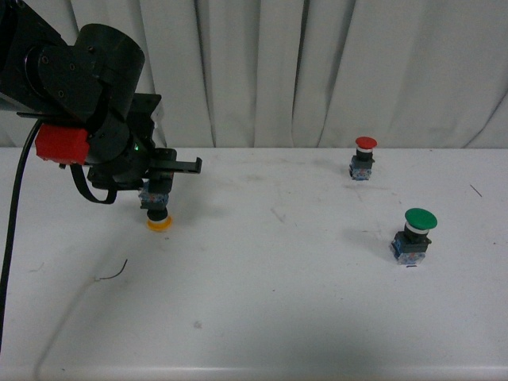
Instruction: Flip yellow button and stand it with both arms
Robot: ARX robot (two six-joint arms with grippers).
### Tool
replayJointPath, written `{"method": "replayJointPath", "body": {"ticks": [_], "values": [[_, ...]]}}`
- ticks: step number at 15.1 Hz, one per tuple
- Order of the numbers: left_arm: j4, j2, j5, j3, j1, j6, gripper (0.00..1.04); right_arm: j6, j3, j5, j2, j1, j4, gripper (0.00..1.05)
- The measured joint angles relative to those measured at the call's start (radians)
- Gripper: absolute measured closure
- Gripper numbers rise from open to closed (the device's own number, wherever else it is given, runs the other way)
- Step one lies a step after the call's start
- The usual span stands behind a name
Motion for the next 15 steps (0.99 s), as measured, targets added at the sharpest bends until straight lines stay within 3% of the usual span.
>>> {"method": "replayJointPath", "body": {"ticks": [10, 15], "values": [[0.195, -0.654, -0.015, -0.462, -0.135, 0.005, 0.74, 0.000, 0.000, 0.000, 0.000, 0.000, 0.000, 0.06], [0.212, -0.838, -0.018, -0.488, -0.156, 0.000, 0.74, 0.000, 0.000, 0.000, 0.000, 0.000, 0.000, 0.06]]}}
